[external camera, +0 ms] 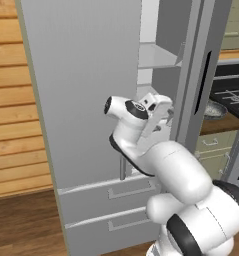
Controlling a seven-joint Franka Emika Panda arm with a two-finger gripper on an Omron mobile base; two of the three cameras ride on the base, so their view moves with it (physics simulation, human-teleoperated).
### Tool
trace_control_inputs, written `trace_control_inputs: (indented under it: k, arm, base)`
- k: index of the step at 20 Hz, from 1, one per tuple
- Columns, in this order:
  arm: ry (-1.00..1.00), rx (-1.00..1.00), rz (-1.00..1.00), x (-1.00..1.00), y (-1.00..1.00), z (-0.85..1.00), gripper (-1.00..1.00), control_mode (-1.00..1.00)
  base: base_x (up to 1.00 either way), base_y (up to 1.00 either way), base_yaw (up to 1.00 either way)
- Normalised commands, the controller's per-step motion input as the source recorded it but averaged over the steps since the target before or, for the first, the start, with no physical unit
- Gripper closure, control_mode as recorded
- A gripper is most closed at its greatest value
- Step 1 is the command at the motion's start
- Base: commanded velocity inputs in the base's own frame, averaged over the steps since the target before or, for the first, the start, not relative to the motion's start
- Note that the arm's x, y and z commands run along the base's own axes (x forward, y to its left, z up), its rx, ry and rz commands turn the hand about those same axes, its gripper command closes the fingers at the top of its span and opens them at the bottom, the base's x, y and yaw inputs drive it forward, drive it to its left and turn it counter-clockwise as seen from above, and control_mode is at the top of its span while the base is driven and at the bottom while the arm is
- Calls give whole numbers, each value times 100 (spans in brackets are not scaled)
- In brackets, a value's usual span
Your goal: Grab a lemon wedge from the fridge and one ice cube from the ice bowl, and put them in the glass of lemonade.
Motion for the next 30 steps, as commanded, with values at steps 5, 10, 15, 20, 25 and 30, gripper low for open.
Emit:
trace_control_inputs:
  k: [5, 10, 15, 20, 25, 30]
  arm:
    - [-8, 0, 0, -11, -93, 0, -100, -100]
    - [-14, 0, 0, -26, -98, 0, -100, -100]
    - [-15, 0, 0, -21, -94, 0, -100, -100]
    - [-10, 0, -1, -11, -84, 0, -100, -100]
    - [-3, 0, -2, 0, -64, 1, -100, -100]
    - [0, 0, -2, 21, -11, 11, -100, -100]
  base:
    - [0, 0, 0]
    - [0, 0, 0]
    - [0, 0, 0]
    - [0, 0, 0]
    - [0, 0, 0]
    - [0, 0, 0]
